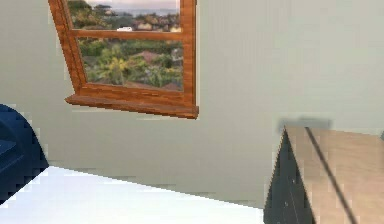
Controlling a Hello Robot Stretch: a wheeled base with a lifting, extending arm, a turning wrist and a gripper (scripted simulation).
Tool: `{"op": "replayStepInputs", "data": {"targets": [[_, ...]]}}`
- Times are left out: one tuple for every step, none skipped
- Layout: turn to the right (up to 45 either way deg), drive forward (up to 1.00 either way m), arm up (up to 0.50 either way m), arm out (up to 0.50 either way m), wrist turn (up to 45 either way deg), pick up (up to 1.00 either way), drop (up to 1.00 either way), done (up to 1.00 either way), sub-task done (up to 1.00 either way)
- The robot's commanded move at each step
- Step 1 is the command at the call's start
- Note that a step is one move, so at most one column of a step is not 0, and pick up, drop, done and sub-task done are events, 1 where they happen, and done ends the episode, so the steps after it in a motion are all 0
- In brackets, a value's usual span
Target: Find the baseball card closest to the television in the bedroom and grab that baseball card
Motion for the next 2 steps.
{"op": "replayStepInputs", "data": {"targets": [[0.0,0.00,0.50,0.00,0.0,0.00,0.00,0.00,0.00],[0.0,0.00,0.38,0.00,0.0,0.00,0.00,0.00,0.00]]}}
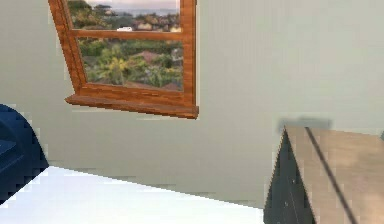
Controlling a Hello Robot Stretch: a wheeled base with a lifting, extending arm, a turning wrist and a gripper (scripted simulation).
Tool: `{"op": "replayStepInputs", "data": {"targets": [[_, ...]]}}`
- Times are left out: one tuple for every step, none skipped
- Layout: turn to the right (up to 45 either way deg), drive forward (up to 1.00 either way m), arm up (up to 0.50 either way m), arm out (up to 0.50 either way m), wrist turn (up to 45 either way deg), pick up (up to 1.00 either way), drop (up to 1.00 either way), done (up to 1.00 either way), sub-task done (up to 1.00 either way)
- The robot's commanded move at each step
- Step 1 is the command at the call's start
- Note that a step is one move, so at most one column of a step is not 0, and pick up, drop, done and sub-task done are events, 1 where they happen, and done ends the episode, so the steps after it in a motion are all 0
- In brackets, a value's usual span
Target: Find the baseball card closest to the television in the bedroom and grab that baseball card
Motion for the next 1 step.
{"op": "replayStepInputs", "data": {"targets": [[0.0,0.00,0.00,0.20,0.0,0.00,0.00,0.00,0.00]]}}
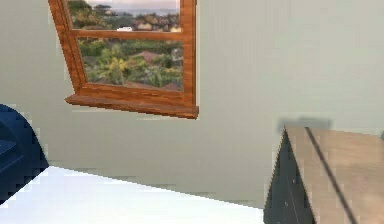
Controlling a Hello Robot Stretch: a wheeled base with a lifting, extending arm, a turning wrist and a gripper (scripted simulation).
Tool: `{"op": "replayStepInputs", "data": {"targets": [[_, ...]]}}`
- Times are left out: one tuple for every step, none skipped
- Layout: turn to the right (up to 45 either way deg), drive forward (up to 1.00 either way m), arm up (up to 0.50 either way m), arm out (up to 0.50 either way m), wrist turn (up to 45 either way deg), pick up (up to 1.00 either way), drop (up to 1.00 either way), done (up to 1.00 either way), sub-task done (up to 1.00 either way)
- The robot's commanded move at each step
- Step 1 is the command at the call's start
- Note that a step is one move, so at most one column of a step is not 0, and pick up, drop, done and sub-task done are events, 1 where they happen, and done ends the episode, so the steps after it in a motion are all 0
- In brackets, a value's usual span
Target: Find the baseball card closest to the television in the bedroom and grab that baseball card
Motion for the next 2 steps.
{"op": "replayStepInputs", "data": {"targets": [[0.0,0.00,0.00,0.00,45.0,0.00,0.00,0.00,0.00],[0.0,0.00,0.00,0.00,45.0,0.00,0.00,0.00,0.00]]}}
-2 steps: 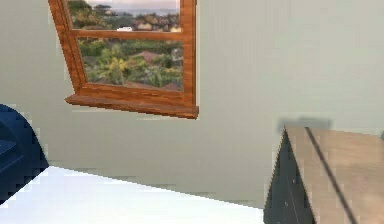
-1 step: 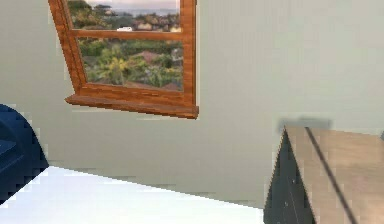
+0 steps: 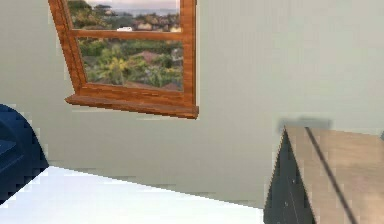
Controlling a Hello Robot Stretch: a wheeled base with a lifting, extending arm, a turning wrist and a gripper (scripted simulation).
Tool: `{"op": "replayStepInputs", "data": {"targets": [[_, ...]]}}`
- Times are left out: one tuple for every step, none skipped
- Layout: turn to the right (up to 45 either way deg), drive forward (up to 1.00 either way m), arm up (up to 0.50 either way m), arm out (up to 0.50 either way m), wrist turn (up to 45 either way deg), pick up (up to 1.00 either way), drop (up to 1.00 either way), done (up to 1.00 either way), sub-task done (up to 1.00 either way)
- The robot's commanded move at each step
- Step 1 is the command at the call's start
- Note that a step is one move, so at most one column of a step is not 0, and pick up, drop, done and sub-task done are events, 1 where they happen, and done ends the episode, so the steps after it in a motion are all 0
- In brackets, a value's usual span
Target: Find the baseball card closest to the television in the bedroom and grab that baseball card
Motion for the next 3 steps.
{"op": "replayStepInputs", "data": {"targets": [[0.0,0.00,0.00,0.00,45.0,0.00,0.00,0.00,0.00],[0.0,0.00,0.00,0.00,45.0,0.00,0.00,0.00,0.00],[0.0,0.00,0.00,0.00,12.0,0.00,0.00,0.00,0.00]]}}
